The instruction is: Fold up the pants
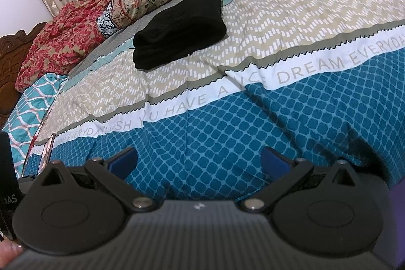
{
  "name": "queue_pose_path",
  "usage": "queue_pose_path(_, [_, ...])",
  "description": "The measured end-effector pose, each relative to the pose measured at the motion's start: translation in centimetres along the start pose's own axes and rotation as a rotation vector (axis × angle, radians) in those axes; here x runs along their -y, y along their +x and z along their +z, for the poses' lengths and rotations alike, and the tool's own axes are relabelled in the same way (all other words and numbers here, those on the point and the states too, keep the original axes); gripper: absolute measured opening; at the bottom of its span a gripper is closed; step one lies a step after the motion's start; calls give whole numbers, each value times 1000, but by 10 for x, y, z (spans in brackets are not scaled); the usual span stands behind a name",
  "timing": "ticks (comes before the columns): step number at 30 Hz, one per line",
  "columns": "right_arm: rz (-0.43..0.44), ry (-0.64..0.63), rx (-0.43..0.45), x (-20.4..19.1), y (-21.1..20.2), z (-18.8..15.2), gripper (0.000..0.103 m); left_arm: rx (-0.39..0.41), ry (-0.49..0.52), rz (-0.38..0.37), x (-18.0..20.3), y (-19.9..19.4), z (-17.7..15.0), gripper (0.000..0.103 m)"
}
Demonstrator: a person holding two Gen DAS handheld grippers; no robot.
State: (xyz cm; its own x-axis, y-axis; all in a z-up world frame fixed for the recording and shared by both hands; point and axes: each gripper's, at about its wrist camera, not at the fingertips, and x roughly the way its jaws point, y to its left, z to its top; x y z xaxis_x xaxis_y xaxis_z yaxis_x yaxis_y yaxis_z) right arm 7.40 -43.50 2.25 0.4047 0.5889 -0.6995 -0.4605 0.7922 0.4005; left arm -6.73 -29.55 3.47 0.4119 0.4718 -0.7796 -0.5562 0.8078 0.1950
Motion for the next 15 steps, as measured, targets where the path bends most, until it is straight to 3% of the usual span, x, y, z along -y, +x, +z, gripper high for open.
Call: queue_pose_path(15, [2,6,-2,1,-1,0,103,-13,-10,-7,-1,3,1,103])
